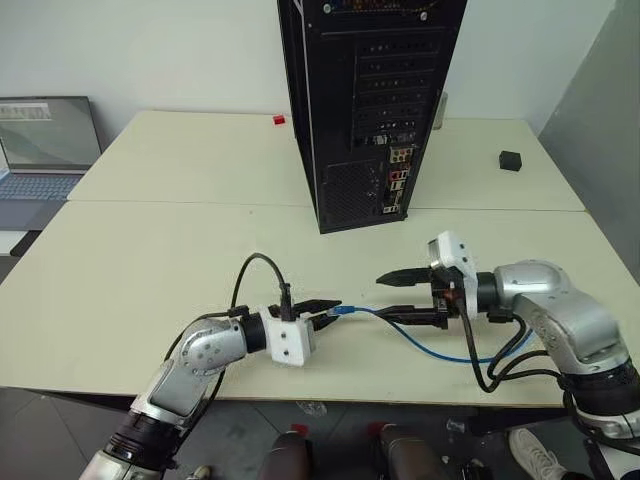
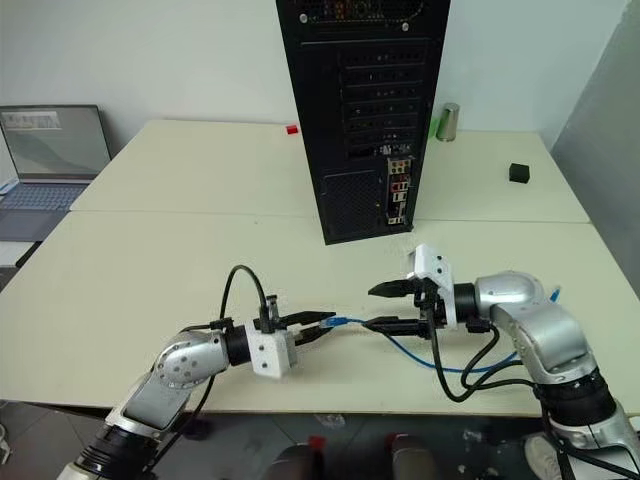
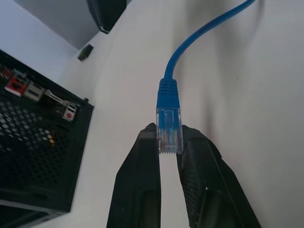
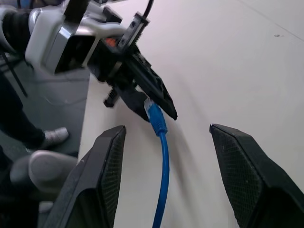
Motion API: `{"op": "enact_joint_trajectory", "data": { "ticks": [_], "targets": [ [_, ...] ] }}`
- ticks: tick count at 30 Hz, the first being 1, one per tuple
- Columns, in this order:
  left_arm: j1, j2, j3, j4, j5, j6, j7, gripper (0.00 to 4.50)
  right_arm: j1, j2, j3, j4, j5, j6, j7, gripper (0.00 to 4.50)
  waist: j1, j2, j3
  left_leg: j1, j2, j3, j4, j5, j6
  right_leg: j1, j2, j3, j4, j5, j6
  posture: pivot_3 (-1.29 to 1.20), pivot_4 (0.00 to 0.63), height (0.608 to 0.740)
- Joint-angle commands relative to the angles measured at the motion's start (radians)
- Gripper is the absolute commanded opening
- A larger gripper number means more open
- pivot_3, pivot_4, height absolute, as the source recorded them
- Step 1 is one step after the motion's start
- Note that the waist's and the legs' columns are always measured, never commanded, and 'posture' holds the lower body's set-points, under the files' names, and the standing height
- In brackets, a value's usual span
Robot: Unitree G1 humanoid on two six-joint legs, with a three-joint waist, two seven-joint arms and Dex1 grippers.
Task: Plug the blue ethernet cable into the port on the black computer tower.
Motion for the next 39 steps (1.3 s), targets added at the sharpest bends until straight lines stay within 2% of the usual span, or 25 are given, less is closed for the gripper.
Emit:
{"op": "enact_joint_trajectory", "data": {
  "ticks": [1, 6, 13, 25, 27, 39],
  "targets": [
    [-0.040, 0.000, 0.062, 0.061, 0.129, -0.219, 0.186, 0.28, -0.008, 0.029, -0.027, -0.048, 0.066, 0.058, -0.062, 2.90, 0.000, 0.000, 0.000, 0.000, 0.000, 0.000, 0.000, 0.000, 0.000, 0.000, 0.000, 0.000, 0.000, 0.000, 0.000, 0.00, 0.150, 0.740],
    [-0.080, 0.008, 0.076, 0.126, 0.218, -0.301, 0.297, 0.28, 0.002, 0.066, 0.008, -0.057, 0.069, 0.066, -0.111, 2.90, 0.000, 0.000, 0.000, 0.000, -0.001, 0.001, 0.000, 0.000, 0.000, 0.000, 0.000, -0.001, 0.000, 0.000, 0.000, 0.00, 0.150, 0.740],
    [-0.106, 0.022, 0.078, 0.159, 0.271, -0.307, 0.373, 0.28, 0.005, 0.115, 0.044, -0.050, 0.078, 0.078, -0.144, 2.90, -0.002, 0.000, 0.000, 0.000, -0.001, 0.001, 0.000, 0.000, 0.000, 0.000, 0.000, -0.003, 0.001, 0.000, 0.000, 0.00, 0.150, 0.740],
    [-0.084, 0.041, 0.072, 0.135, 0.310, -0.289, 0.432, 0.28, 0.003, 0.167, 0.070, -0.029, 0.072, 0.074, -0.199, 2.90, -0.002, 0.000, 0.000, 0.000, -0.001, 0.001, 0.000, 0.000, 0.000, 0.000, 0.000, -0.003, 0.001, 0.000, 0.000, 0.00, 0.150, 0.740],
    [-0.080, 0.042, 0.070, 0.131, 0.315, -0.285, 0.437, 0.28, 0.001, 0.169, 0.072, -0.023, 0.070, 0.072, -0.204, 2.57, -0.002, 0.000, 0.000, 0.000, -0.001, 0.001, 0.000, 0.000, 0.000, 0.000, 0.000, -0.003, 0.001, 0.000, 0.000, 0.00, 0.150, 0.740],
    [-0.075, 0.041, 0.069, 0.118, 0.337, -0.268, 0.463, 0.28, -0.004, 0.167, 0.088, 0.000, 0.047, 0.058, -0.208, 2.57, -0.002, 0.000, 0.000, 0.000, -0.001, 0.001, 0.000, 0.000, 0.000, 0.000, 0.000, -0.003, 0.001, 0.000, 0.000, 0.00, 0.150, 0.740]
  ]
}}
